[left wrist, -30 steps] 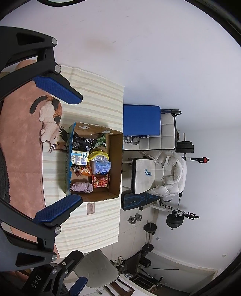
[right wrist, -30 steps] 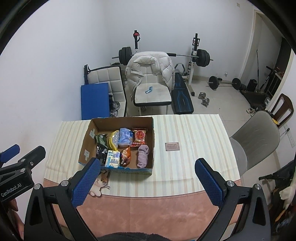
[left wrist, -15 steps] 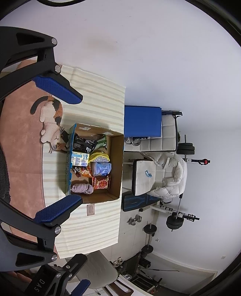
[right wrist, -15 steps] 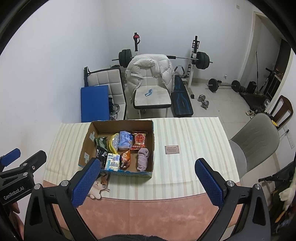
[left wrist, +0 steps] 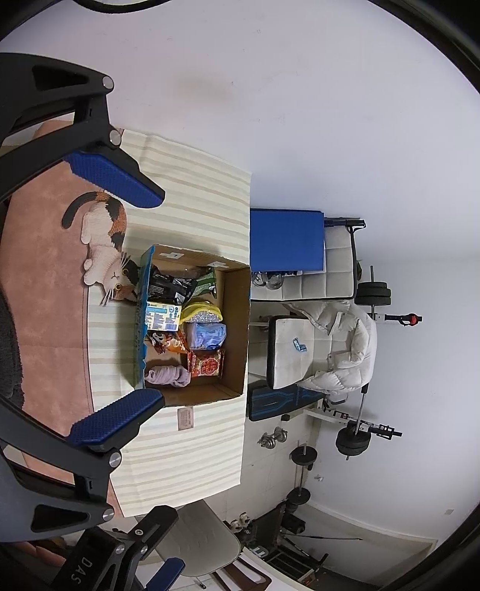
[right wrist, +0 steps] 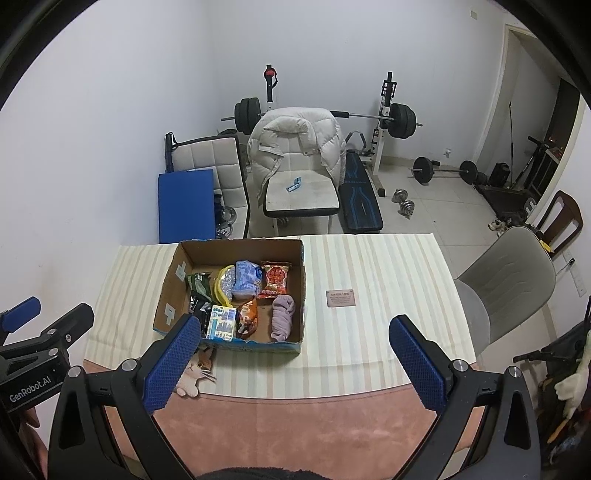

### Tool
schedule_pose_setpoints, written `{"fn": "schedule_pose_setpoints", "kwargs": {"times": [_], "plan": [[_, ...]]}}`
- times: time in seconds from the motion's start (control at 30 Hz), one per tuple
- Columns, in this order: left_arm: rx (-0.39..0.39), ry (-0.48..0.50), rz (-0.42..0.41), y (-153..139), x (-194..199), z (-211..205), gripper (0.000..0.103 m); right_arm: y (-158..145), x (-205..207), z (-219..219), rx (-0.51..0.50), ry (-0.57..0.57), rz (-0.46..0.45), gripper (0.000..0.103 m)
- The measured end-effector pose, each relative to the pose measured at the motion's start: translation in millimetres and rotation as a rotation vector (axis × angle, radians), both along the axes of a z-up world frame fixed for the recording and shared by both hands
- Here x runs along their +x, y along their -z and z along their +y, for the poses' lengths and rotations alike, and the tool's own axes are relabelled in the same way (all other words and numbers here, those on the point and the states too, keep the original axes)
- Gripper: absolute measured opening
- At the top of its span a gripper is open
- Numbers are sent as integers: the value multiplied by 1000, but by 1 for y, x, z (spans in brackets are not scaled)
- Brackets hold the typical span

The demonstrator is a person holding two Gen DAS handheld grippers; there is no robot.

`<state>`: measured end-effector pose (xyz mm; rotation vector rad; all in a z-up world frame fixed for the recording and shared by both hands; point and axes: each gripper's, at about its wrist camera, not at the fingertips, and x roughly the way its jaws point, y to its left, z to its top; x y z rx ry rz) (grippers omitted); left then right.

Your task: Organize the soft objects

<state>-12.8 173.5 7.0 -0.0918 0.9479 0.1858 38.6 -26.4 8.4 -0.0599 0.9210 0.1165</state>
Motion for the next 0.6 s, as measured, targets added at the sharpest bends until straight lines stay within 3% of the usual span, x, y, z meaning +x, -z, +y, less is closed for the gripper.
{"fn": "schedule_pose_setpoints", "kwargs": {"times": [0.6], "plan": [[0,2,-2,2,-1,2,101,3,-6,-4,-13,-5,-2,103]]}}
